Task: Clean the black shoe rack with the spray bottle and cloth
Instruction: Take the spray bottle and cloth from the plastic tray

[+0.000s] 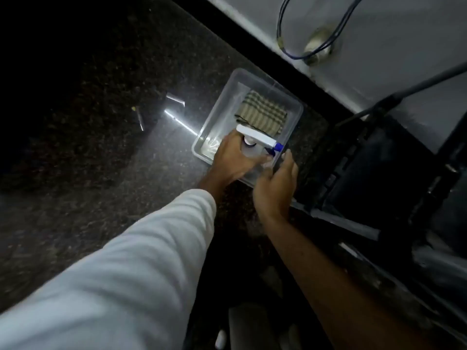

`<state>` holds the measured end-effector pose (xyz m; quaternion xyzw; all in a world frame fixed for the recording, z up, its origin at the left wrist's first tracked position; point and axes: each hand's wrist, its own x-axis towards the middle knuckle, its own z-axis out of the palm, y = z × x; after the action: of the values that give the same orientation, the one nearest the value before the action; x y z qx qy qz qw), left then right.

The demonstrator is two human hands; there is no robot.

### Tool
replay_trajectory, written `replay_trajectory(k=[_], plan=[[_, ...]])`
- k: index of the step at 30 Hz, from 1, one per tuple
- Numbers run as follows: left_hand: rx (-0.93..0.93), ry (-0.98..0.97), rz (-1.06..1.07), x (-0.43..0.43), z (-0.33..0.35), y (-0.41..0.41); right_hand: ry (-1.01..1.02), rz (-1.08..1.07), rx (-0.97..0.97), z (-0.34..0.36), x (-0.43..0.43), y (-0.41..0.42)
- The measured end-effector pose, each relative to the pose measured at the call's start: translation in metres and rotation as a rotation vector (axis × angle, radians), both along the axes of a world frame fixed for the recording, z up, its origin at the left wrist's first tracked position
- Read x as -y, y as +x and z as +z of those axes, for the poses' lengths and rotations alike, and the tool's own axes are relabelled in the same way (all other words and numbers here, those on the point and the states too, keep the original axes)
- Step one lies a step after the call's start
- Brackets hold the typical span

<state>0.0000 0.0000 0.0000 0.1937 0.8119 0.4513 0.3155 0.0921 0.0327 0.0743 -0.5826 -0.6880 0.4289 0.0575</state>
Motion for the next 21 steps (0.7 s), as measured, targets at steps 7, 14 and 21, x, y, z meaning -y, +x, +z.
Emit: replay_trajectory(k=[7,14,21], plan=[[-0.188,0.260,0.185,-0.022,-0.029,0.014,0.189,-0.114,-0.314,-0.048,-0.017,0.009],[-0.258,0.492,0.386,-0.046,-0.040,0.023,0.062,-0.380,-0.307,-0.103,-0.035,0.004],[0.106,0.623,0.751,-0.043,-0.020,-0.004,0.357,-0.139,-0.305,-0.110,-0.052,-0.013]])
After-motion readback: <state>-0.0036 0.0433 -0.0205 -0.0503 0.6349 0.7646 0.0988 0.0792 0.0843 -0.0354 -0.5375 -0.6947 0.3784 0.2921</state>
